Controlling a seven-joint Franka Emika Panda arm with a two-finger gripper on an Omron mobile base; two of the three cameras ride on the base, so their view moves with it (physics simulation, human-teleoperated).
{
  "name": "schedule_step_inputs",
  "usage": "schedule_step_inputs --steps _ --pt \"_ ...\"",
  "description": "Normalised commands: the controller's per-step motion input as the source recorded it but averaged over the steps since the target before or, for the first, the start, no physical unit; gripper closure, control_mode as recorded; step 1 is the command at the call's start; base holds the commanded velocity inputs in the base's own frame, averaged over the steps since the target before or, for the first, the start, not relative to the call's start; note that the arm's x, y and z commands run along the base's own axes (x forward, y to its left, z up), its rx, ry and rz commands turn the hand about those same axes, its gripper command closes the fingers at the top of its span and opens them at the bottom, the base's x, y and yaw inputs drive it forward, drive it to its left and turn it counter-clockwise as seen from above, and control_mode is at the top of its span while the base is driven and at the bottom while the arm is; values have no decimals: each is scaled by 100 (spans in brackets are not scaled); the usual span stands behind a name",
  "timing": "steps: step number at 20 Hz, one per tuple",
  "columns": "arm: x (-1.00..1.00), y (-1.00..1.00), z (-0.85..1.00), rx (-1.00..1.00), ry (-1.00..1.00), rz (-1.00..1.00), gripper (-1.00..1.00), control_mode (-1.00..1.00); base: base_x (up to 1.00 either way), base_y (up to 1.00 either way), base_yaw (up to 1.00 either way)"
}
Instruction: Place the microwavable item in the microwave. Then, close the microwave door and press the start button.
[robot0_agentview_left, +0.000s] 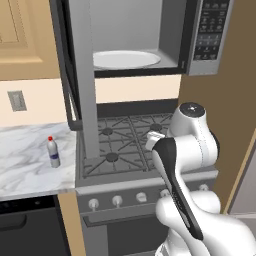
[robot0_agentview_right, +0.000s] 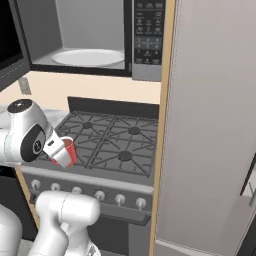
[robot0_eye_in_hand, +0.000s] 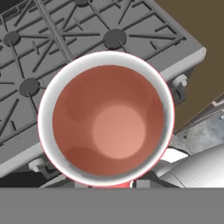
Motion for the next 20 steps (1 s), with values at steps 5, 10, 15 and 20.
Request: schedule_step_inputs --steps 5,10,15,20 --pt "0 0 0 0 0 0 100 100 22 -15 -1" --pt "0 0 0 0 0 0 100 100 32 0 -6" --pt "0 0 0 0 0 0 100 100 34 -3 0" --pt "0 0 0 0 0 0 100 100 17 0 0"
